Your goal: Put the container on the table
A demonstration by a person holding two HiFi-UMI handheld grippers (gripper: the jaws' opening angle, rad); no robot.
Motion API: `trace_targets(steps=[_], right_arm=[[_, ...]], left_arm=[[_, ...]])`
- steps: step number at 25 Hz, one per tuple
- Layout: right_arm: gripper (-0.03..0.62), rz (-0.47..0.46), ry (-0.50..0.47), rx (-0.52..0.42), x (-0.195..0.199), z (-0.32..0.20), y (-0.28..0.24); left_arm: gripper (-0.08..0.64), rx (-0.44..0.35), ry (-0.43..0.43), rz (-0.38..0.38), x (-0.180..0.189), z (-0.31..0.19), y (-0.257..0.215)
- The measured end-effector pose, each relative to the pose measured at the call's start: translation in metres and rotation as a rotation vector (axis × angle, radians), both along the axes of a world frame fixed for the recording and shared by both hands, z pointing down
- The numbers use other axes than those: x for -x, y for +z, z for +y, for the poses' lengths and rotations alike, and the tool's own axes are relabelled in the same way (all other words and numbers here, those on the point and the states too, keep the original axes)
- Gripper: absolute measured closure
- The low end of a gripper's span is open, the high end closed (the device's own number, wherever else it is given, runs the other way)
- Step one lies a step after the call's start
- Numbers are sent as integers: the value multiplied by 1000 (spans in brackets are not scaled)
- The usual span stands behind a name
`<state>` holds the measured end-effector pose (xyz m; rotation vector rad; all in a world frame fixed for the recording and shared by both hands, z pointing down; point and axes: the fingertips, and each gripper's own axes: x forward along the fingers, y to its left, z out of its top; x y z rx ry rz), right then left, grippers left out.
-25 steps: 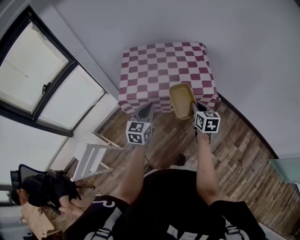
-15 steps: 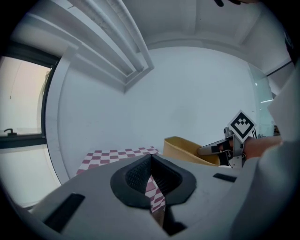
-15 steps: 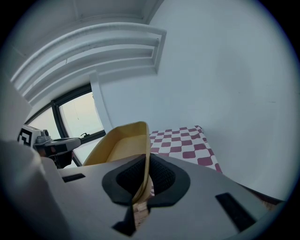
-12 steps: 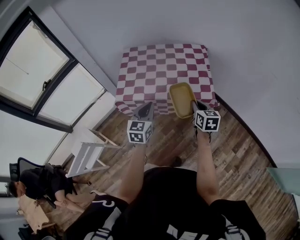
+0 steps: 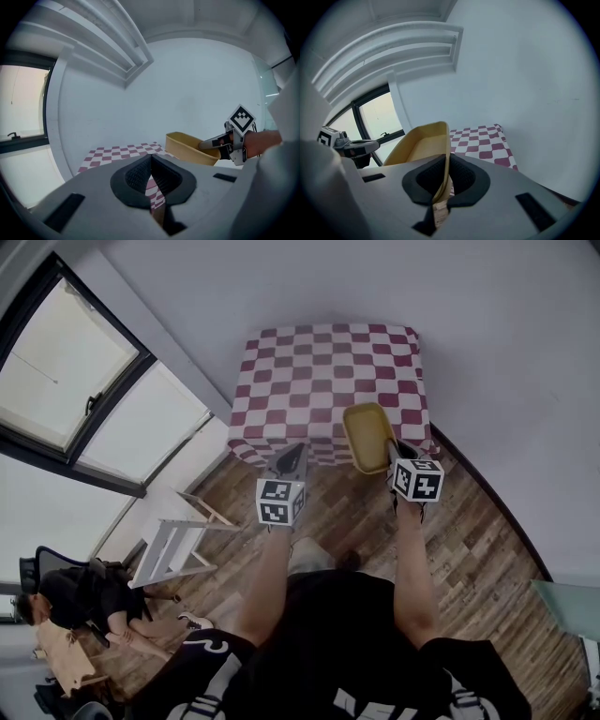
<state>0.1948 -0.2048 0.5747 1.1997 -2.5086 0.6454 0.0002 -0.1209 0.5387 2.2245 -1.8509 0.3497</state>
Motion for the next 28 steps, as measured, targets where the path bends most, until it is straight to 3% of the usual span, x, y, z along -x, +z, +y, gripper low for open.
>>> trace_targets(steps=[11, 18, 28], right_arm=[[561, 14, 9, 29, 13, -32, 18], [561, 44, 67, 24, 16, -98, 13], [561, 56, 109, 39, 55, -190, 4]], left_arm=[[535, 30, 19, 20, 15, -39, 20], [535, 32, 74, 37, 24, -118, 23], [535, 96, 118, 32, 66, -223, 25]])
